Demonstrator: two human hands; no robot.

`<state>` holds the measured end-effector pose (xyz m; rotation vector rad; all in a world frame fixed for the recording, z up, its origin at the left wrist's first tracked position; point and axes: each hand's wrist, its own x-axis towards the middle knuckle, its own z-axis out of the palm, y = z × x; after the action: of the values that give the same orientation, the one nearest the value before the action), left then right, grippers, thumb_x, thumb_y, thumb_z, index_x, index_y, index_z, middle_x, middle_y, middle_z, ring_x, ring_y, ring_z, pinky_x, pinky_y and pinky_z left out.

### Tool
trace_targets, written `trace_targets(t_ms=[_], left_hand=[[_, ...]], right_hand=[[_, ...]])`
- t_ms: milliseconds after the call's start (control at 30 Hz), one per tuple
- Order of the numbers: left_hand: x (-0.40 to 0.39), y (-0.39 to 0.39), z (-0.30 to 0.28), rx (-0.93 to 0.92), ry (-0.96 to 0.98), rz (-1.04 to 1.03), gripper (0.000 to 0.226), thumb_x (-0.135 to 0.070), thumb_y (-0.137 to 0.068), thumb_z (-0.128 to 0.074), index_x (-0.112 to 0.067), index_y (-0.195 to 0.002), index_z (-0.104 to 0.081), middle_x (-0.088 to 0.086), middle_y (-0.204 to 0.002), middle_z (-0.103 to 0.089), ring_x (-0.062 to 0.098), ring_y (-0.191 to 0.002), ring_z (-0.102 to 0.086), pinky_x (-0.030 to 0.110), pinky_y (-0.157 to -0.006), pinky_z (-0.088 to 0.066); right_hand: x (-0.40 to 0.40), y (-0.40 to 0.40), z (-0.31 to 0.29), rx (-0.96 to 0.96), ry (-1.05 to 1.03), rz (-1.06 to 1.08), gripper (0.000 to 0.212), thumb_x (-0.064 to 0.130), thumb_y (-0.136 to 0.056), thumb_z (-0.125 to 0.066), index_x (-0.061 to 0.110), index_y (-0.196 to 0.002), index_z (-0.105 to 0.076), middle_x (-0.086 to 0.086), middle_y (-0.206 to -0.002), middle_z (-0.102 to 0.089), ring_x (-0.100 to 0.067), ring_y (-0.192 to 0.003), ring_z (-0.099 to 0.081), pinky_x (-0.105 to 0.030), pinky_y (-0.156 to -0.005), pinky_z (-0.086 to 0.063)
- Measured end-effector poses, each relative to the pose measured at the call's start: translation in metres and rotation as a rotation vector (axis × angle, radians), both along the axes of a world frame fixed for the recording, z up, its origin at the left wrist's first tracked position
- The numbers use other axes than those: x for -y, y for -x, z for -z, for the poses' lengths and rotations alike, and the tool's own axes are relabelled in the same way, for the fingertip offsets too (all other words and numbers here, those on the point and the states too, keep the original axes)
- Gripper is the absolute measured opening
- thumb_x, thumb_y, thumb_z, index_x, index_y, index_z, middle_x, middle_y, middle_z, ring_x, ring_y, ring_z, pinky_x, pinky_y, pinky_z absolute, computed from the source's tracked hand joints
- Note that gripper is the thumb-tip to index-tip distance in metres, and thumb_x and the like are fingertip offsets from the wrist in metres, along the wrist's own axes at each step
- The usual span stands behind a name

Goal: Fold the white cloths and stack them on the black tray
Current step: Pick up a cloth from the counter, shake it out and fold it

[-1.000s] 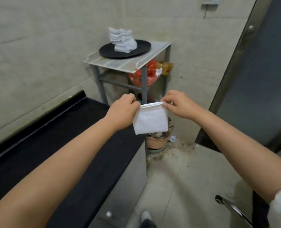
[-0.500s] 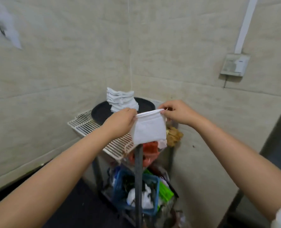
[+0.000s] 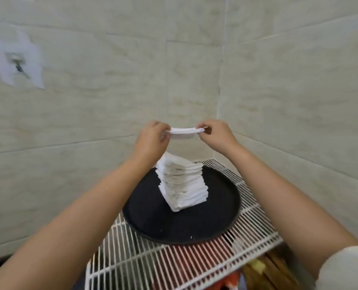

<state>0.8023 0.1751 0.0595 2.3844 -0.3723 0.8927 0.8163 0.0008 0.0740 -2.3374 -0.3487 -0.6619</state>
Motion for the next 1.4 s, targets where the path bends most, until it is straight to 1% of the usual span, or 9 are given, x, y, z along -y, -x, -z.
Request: trace_targets(t_ms=[200, 367, 567, 633, 767, 933, 1100, 1267, 1400], left_hand=[[0.018, -0.029, 0.060, -0.317, -0.067, -0.122, 0.028, -0.012, -0.091, -0.055, -0.003, -0.117, -0.062, 0.017, -0.119, -0.059, 0.031, -0.109, -0.056, 0.027, -0.088, -0.037], [0.023, -0.027, 0.071, -0.359, -0.076, -0.119, 0.029, -0.015, -0.090, -0.057, -0.006, -0.117, -0.061, 0.012, -0.115, -0.060, 0.023, -0.094, -0.058, 0.022, -0.077, -0.038], [0.026, -0.022, 0.072, -0.362, -0.119, -0.052, 0.030, -0.022, -0.091, -0.057, -0.009, -0.118, -0.060, 0.009, -0.115, -0.058, 0.011, -0.080, -0.048, 0.013, -0.071, -0.031], [0.029, -0.021, 0.073, -0.380, -0.007, -0.084, 0.037, -0.029, -0.092, -0.053, -0.011, -0.125, -0.055, 0.007, -0.121, -0.055, 0.016, -0.089, -0.054, 0.020, -0.080, -0.038], [0.034, -0.036, 0.071, -0.540, 0.560, -0.314, 0.051, -0.041, -0.095, -0.042, -0.003, -0.129, -0.047, 0.012, -0.131, -0.053, 0.030, -0.117, -0.051, 0.036, -0.096, -0.041], [0.042, -0.048, 0.076, -0.882, 1.137, -0.194, 0.053, -0.044, -0.093, -0.042, -0.005, -0.129, -0.047, 0.008, -0.127, -0.057, 0.027, -0.109, -0.056, 0.036, -0.097, -0.044], [0.046, -0.035, 0.079, -0.922, 1.154, -0.105, 0.029, -0.035, -0.094, -0.039, -0.012, -0.082, -0.052, 0.003, -0.066, -0.058, 0.017, -0.062, -0.051, 0.027, -0.055, -0.038], [0.048, -0.019, 0.088, -0.873, 1.114, -0.039, 0.041, -0.027, -0.094, -0.039, -0.004, -0.127, -0.049, 0.007, -0.095, -0.062, 0.021, -0.086, -0.055, 0.029, -0.071, -0.042], [0.051, -0.013, 0.101, -0.870, 1.085, -0.043, 0.037, -0.026, -0.092, -0.039, -0.006, -0.120, -0.053, 0.007, -0.099, -0.061, 0.026, -0.101, -0.056, 0.036, -0.091, -0.044]], right_hand=[[0.014, -0.068, 0.074, -0.240, 0.105, -0.191, 0.022, 0.002, -0.085, -0.052, -0.001, -0.101, -0.067, -0.021, -0.105, -0.068, -0.030, -0.099, -0.062, -0.018, -0.063, -0.032], [0.031, -0.072, 0.091, -0.305, 0.044, -0.271, 0.020, 0.004, -0.085, -0.053, 0.002, -0.100, -0.067, -0.015, -0.100, -0.068, -0.015, -0.083, -0.053, 0.002, -0.055, -0.035], [0.044, -0.070, 0.100, -0.396, -0.070, -0.362, 0.016, 0.008, -0.085, -0.059, 0.005, -0.098, -0.067, -0.005, -0.089, -0.066, -0.015, -0.084, -0.056, -0.025, -0.077, -0.044], [0.041, -0.074, 0.101, -0.457, -0.289, -0.319, 0.017, 0.015, -0.087, -0.058, 0.009, -0.101, -0.065, 0.000, -0.086, -0.061, -0.015, -0.086, -0.054, -0.031, -0.083, -0.045], [0.020, -0.088, 0.100, -0.759, -0.557, -0.185, 0.016, 0.028, -0.089, -0.049, 0.016, -0.094, -0.059, -0.004, -0.094, -0.058, -0.021, -0.089, -0.052, -0.030, -0.077, -0.039], [0.007, -0.094, 0.110, -1.048, -0.717, -0.316, 0.026, 0.018, -0.088, -0.044, 0.015, -0.064, -0.053, 0.002, -0.051, -0.056, -0.017, -0.053, -0.050, -0.026, -0.051, -0.039], [0.010, -0.083, 0.110, -1.020, -0.853, -0.379, 0.030, 0.008, -0.094, -0.037, 0.005, -0.070, -0.055, -0.008, -0.066, -0.057, -0.022, -0.064, -0.054, -0.033, -0.060, -0.044], [0.020, -0.061, 0.112, -0.931, -0.860, -0.406, 0.031, 0.006, -0.095, -0.035, 0.006, -0.069, -0.052, -0.008, -0.069, -0.053, -0.020, -0.065, -0.051, -0.030, -0.062, -0.038], [0.025, -0.053, 0.124, -0.899, -0.805, -0.325, 0.030, 0.006, -0.093, -0.037, 0.012, -0.066, -0.046, -0.004, -0.069, -0.049, -0.017, -0.066, -0.047, -0.029, -0.063, -0.035]])
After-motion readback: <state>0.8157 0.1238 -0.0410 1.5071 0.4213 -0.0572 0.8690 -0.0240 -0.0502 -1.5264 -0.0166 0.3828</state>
